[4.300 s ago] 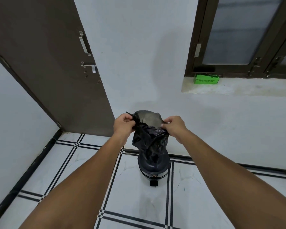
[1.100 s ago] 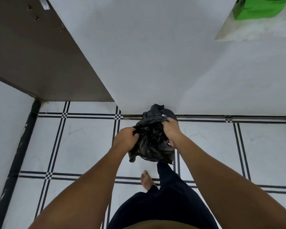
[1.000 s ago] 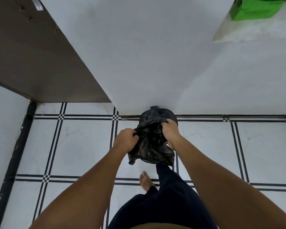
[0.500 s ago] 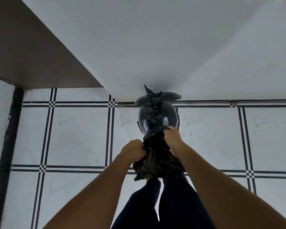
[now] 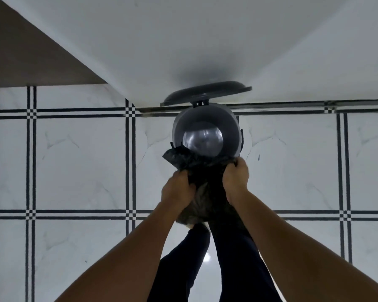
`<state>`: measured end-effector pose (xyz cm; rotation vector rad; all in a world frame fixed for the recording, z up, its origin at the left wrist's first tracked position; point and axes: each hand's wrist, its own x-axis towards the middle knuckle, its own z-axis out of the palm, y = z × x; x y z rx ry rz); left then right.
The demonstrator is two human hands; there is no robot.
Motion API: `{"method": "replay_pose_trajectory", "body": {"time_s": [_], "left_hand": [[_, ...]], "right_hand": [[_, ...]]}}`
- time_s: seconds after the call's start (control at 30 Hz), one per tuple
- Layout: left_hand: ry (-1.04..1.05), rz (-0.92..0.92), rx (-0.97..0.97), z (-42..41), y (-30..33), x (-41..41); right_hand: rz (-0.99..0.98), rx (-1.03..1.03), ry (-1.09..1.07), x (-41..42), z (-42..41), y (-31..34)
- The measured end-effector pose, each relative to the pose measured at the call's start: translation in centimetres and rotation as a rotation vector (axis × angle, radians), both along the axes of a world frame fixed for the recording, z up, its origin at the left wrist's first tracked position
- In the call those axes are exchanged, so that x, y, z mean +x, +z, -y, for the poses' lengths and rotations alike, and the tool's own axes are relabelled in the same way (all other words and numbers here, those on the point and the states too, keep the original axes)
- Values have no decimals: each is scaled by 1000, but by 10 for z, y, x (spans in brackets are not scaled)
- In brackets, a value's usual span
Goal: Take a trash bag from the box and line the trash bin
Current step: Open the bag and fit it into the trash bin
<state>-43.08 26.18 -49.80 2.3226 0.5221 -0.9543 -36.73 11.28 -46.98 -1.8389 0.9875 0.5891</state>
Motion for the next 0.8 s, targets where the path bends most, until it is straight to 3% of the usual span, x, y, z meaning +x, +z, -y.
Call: {"method": "replay_pose_trajectory", "body": {"time_s": [0.1,0.23,0.4,0.7,0.8], "left_hand": [[25,159,46,4,-23,17],[39,221,-34,15,-37,34],[70,123,-186,33,-52,46],[204,189,55,9,-86,65],[214,163,101,-12,-96,71]], "right_hand": [[148,-73,-95,12,-2,-17],[287,-131,-184,25,-5,-27],[287,-136,-202,36,3,-41],[86,62,153,71,26,-99],[100,12,457,85,33,-117]]}}
